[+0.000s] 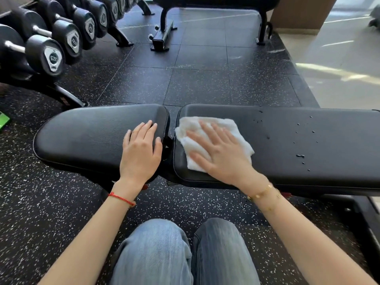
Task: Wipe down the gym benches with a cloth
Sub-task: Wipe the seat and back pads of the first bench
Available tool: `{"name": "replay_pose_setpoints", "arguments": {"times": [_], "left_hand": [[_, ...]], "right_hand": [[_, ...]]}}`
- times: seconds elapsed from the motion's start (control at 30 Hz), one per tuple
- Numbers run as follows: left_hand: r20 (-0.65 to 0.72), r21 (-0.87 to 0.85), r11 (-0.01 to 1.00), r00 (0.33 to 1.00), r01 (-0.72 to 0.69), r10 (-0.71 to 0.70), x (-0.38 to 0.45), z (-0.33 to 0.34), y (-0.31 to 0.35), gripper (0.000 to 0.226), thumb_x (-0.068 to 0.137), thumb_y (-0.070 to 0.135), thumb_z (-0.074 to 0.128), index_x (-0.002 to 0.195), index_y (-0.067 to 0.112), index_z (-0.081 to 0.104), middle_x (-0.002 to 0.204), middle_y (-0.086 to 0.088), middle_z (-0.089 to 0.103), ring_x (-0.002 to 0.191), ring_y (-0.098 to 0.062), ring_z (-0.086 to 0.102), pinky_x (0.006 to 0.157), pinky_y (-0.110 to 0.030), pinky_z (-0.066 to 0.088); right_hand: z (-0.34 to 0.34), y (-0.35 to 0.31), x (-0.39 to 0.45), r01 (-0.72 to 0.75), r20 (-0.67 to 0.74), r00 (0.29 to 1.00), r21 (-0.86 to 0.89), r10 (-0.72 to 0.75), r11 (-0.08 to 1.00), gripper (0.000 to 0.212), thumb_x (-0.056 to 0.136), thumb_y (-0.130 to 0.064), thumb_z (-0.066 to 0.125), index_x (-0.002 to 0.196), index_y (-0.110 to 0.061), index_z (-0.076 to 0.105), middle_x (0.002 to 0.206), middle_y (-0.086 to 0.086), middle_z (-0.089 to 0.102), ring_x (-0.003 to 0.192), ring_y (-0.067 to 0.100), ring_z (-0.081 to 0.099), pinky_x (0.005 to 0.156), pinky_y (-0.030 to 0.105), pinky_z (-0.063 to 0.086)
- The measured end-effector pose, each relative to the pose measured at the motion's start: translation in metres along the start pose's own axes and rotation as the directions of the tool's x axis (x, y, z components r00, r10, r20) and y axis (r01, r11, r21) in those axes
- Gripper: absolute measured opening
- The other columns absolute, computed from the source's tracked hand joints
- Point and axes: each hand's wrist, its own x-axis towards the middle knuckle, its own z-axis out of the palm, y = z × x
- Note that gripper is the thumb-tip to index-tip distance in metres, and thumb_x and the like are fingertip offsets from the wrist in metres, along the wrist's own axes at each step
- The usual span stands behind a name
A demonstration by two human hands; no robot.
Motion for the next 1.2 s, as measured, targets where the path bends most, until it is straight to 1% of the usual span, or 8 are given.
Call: {"name": "replay_pose_setpoints", "arguments": {"times": [0.17, 0.27, 0.43, 0.6, 0.77, 0.87, 1.07, 1.2], "left_hand": [[-0.012, -0.008, 1.000, 1.000, -0.001, 0.001, 0.000, 0.000, 0.000, 0.053, 0.099, 0.034, 0.034, 0.142, 0.011, 0.052, 0.150, -0.006, 0.049, 0.142, -0.022, 0.040, 0.121, -0.048, 0.024], [-0.021, -0.006, 1.000, 1.000, 0.007, -0.007, 0.000, 0.001, 0.001, 0.052, 0.098, 0.034, 0.035, 0.142, 0.011, 0.053, 0.150, -0.005, 0.049, 0.142, -0.022, 0.040, 0.121, -0.048, 0.024], [-0.009, -0.003, 1.000, 1.000, 0.019, -0.019, 0.000, 0.002, 0.001, 0.053, 0.098, 0.034, 0.035, 0.142, 0.011, 0.052, 0.150, -0.005, 0.049, 0.142, -0.021, 0.040, 0.121, -0.048, 0.023], [0.006, 0.010, 1.000, 1.000, -0.010, 0.010, -0.001, -0.001, 0.007, 0.057, 0.098, 0.038, 0.028, 0.142, 0.011, 0.052, 0.149, -0.006, 0.050, 0.142, -0.024, 0.039, 0.121, -0.052, 0.021], [0.044, -0.077, 0.994, 0.996, -0.075, 0.078, -0.005, -0.003, 0.029, 0.060, 0.097, 0.043, 0.026, 0.144, 0.014, 0.050, 0.150, -0.003, 0.049, 0.144, -0.020, 0.036, 0.123, -0.051, 0.016], [0.082, -0.114, 0.988, 0.990, -0.106, 0.115, -0.003, 0.000, 0.045, 0.064, 0.096, 0.046, 0.022, 0.146, 0.015, 0.048, 0.152, -0.002, 0.046, 0.145, -0.018, 0.034, 0.124, -0.048, 0.016], [0.135, -0.163, 0.982, 0.983, -0.099, 0.121, 0.002, 0.008, 0.064, 0.065, 0.095, 0.047, 0.024, 0.147, 0.014, 0.046, 0.154, -0.003, 0.043, 0.145, -0.019, 0.033, 0.123, -0.043, 0.017], [0.115, -0.192, 0.975, 0.984, -0.109, 0.133, 0.001, 0.010, 0.064, 0.062, 0.096, 0.043, 0.029, 0.145, 0.010, 0.047, 0.152, -0.008, 0.044, 0.143, -0.024, 0.037, 0.121, -0.048, 0.024]], "right_hand": [[-0.010, 0.049, -0.004, -0.180, -0.027, 0.983, -0.006, 0.180, 0.984, 0.077, 0.082, -0.075, 0.007, 0.153, -0.048, 0.017, 0.166, -0.004, 0.010, 0.153, 0.019, 0.004, 0.121, 0.035, -0.001], [-0.016, 0.072, 0.048, -0.309, -0.025, 0.951, -0.024, 0.309, 0.951, 0.064, 0.095, -0.067, 0.022, 0.154, -0.043, 0.017, 0.165, 0.002, 0.012, 0.151, 0.025, 0.008, 0.120, 0.042, 0.005], [-0.001, 0.024, 0.088, -0.182, 0.017, 0.983, -0.022, 0.183, 0.983, 0.060, 0.099, -0.061, 0.026, 0.155, -0.042, 0.014, 0.165, 0.003, 0.009, 0.151, 0.028, 0.007, 0.120, 0.046, 0.006], [-0.001, 0.010, 0.025, 0.021, -0.002, 1.000, 0.005, -0.021, 1.000, 0.068, 0.088, -0.070, 0.006, 0.153, -0.051, 0.010, 0.166, -0.005, 0.005, 0.153, 0.019, -0.001, 0.120, 0.038, -0.006], [-0.013, 0.070, 0.012, -0.201, -0.031, 0.979, -0.032, 0.200, 0.979, 0.077, 0.084, -0.075, 0.007, 0.154, -0.046, 0.016, 0.165, -0.002, 0.011, 0.152, 0.021, 0.008, 0.120, 0.036, 0.000], [-0.021, 0.092, 0.042, -0.351, -0.012, 0.936, -0.012, 0.351, 0.936, 0.061, 0.098, -0.064, 0.022, 0.154, -0.042, 0.015, 0.166, 0.001, 0.009, 0.151, 0.024, 0.008, 0.121, 0.043, 0.002], [-0.009, 0.056, -0.007, -0.201, -0.007, 0.979, -0.012, 0.201, 0.979, 0.073, 0.085, -0.072, 0.003, 0.153, -0.049, 0.005, 0.166, -0.003, 0.005, 0.153, 0.021, 0.001, 0.123, 0.042, 0.000], [-0.013, 0.060, -0.056, -0.149, -0.011, 0.989, 0.022, 0.149, 0.989, 0.068, 0.086, -0.073, 0.004, 0.151, -0.054, 0.005, 0.166, -0.010, 0.004, 0.153, 0.016, -0.001, 0.122, 0.036, -0.004]]}}
